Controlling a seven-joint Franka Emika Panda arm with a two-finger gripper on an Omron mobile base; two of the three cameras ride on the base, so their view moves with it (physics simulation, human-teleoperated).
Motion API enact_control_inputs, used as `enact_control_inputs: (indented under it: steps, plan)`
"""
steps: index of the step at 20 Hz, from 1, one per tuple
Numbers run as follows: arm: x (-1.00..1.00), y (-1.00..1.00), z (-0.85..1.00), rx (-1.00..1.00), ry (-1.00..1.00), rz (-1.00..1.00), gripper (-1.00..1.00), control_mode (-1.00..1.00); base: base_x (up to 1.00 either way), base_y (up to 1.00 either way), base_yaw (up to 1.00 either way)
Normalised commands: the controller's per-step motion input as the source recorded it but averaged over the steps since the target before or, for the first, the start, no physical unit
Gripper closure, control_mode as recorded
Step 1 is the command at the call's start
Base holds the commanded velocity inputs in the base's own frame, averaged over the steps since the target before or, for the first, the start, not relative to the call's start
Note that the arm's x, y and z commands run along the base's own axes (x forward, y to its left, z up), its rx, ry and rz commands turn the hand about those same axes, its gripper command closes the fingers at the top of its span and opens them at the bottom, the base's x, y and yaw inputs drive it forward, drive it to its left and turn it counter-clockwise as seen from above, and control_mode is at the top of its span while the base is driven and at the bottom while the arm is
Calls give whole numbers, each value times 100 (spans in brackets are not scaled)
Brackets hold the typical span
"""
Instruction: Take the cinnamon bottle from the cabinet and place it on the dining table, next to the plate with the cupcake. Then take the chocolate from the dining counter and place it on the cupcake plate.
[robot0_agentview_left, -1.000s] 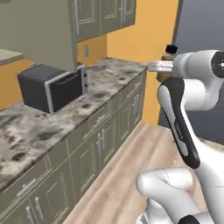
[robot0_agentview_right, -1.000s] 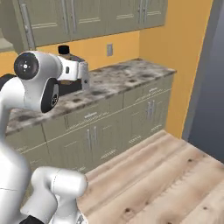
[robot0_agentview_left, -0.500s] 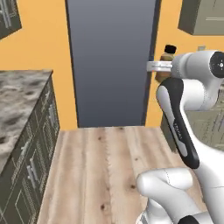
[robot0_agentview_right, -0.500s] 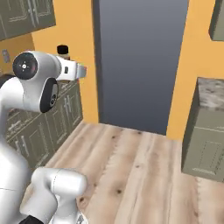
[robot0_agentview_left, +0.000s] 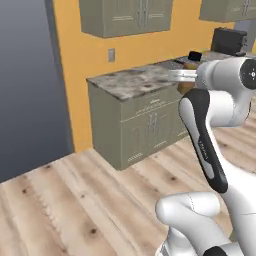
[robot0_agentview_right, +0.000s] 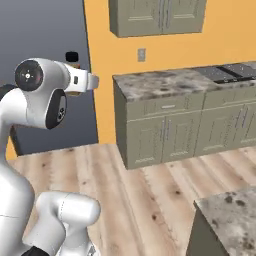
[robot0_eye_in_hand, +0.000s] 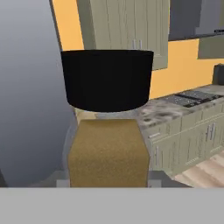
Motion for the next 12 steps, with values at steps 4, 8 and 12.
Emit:
enact_control_inputs:
  steps: [4, 8, 12]
  plan:
    - [0, 0, 0, 0, 0, 0, 100, 100, 0, 0, -89]
    - [0, 0, 0, 0, 0, 0, 100, 100, 18, 19, -76]
    - [0, 0, 0, 0, 0, 0, 100, 100, 27, 39, -68]
